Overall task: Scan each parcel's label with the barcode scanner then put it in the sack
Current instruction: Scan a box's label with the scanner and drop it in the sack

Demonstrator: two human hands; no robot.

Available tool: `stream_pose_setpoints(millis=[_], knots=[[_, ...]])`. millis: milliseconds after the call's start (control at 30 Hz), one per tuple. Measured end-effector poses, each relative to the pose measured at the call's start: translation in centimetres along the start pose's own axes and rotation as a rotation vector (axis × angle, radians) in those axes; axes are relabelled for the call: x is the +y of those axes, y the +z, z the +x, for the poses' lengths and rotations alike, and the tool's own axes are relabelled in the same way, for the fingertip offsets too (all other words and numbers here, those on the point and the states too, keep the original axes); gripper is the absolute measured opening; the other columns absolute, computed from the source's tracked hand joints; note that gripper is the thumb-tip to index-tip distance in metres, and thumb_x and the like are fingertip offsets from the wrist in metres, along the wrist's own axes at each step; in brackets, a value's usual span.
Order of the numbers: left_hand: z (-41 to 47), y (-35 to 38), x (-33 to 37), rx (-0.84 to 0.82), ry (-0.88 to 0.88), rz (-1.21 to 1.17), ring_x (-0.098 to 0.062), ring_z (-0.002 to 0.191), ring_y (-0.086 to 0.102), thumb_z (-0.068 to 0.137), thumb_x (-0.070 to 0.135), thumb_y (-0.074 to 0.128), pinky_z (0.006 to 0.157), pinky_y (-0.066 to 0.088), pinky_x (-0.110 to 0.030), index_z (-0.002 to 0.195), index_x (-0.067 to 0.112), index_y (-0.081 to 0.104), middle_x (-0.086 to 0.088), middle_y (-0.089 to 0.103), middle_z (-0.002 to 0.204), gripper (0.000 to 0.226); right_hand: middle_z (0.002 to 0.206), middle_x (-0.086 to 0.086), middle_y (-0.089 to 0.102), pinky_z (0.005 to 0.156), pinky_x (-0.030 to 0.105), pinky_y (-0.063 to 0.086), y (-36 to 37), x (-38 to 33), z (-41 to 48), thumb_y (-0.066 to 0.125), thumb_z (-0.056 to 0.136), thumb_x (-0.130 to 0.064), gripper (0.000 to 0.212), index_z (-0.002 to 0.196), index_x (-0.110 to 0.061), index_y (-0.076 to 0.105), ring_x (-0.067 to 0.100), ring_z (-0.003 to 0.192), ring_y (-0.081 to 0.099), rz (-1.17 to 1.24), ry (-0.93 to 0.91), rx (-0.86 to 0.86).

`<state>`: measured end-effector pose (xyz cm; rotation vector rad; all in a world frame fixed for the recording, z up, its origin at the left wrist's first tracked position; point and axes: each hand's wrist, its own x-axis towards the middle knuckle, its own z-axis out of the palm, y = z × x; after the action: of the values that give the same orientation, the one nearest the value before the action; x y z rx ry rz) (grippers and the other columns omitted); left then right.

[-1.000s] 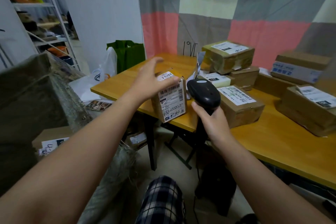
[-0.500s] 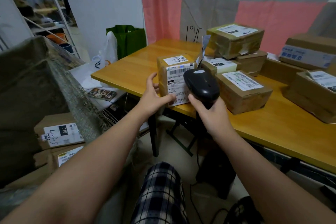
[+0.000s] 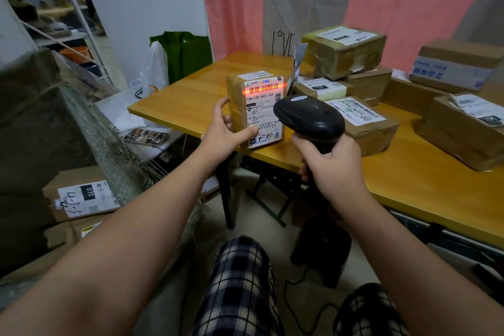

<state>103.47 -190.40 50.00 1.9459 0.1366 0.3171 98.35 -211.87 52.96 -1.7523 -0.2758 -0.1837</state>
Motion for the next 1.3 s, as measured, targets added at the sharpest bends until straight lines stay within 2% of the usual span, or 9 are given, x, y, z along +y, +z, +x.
stream_pose_setpoints(millis=[267,467,533,633,833,1000,1100,1233,1300], knots=[[-0.1,-0.1,-0.2,0.025,0.018,0.0,-0.009,0.105,0.058,0.073,0.036,0.082,0.101,0.046,-0.046,0.144,0.032,0.02,0.014,0.056,0.105,0.094,0.054,-0.004,0.061,0.051,0.022,0.05,-0.1,0.0,-0.5,0.07,0.084,-0.029,0.014,0.09,-0.018,0.064,0.008,0.049,0.062,0.02,-0.043,-0.011],[-4.3,-2.3,-0.5,0.149,0.055,-0.006,-0.007,0.108,0.057,0.066,0.05,0.08,0.1,0.047,-0.044,0.139,0.038,0.024,0.012,0.057,0.112,0.093,0.052,-0.005,0.06,0.055,0.028,0.048,2.4,-0.2,-1.7,0.071,0.084,-0.018,0.007,0.085,-0.018,0.065,0.009,0.051,0.058,0.11,-0.121,-0.166],[-7.0,-4.3,-1.5,0.222,0.05,0.001,-0.006,0.109,0.059,0.065,0.052,0.081,0.097,0.05,-0.04,0.137,0.04,0.026,0.01,0.059,0.116,0.092,0.056,-0.013,0.062,0.056,0.021,0.045,4.3,-0.1,-2.2,0.072,0.084,-0.016,0.01,0.085,-0.023,0.065,0.002,0.055,0.058,0.126,-0.146,-0.247],[-12.1,-8.2,-3.6,0.355,-0.008,0.036,0.003,0.107,0.056,0.072,0.035,0.082,0.095,0.049,-0.025,0.14,0.034,0.024,0.016,0.055,0.118,0.09,0.055,-0.015,0.062,0.058,0.016,0.043,8.1,0.6,-3.2,0.072,0.084,-0.017,0.009,0.085,-0.021,0.065,0.0,0.056,0.057,0.17,-0.095,-0.388],[-18.5,-18.7,-8.8,0.6,-0.23,0.561,-0.025,0.116,0.056,0.068,0.042,0.082,0.098,0.046,-0.046,0.144,0.023,0.029,-0.007,0.057,0.129,0.095,0.077,-0.013,0.065,0.071,0.028,0.046,17.1,1.9,-5.9,0.076,0.082,-0.026,0.037,0.116,-0.017,0.066,0.005,0.072,0.059,0.139,-0.027,-0.592],[-23.5,-24.0,-12.2,0.35,-0.677,1.209,-0.035,0.105,0.057,0.075,0.06,0.064,0.091,0.046,-0.042,0.144,0.023,0.033,-0.016,0.057,0.118,0.085,0.07,-0.011,0.064,0.072,0.034,0.053,22.6,2.6,-7.3,0.078,0.077,-0.037,0.03,0.101,-0.024,0.065,0.014,0.07,0.061,0.014,-0.053,-0.656],[-25.3,-25.3,-13.8,0.317,-0.821,1.237,-0.033,0.103,0.058,0.077,0.069,0.056,0.086,0.045,-0.038,0.137,0.021,0.038,-0.014,0.058,0.116,0.079,0.068,-0.008,0.064,0.069,0.033,0.053,24.8,3.1,-7.6,0.077,0.075,-0.042,0.031,0.098,-0.025,0.064,0.02,0.068,0.062,-0.046,-0.049,-0.69],[-24.0,-26.1,-14.5,0.453,-0.678,1.269,-0.037,0.1,0.057,0.079,0.064,0.059,0.084,0.044,-0.04,0.135,0.016,0.04,-0.02,0.057,0.113,0.076,0.068,-0.007,0.062,0.066,0.026,0.046,26.3,3.8,-8.1,0.077,0.079,-0.036,0.022,0.088,-0.029,0.058,0.018,0.067,0.061,-0.125,-0.038,-0.717],[-22.8,-26.1,-15.1,0.439,-0.708,1.286,-0.039,0.105,0.054,0.08,0.064,0.059,0.086,0.042,-0.04,0.135,0.015,0.037,-0.021,0.054,0.118,0.077,0.068,-0.008,0.062,0.065,0.025,0.044,26.5,4.1,-8.3,0.076,0.08,-0.037,0.021,0.088,-0.029,0.058,0.017,0.066,0.062,-0.16,-0.031,-0.721]])
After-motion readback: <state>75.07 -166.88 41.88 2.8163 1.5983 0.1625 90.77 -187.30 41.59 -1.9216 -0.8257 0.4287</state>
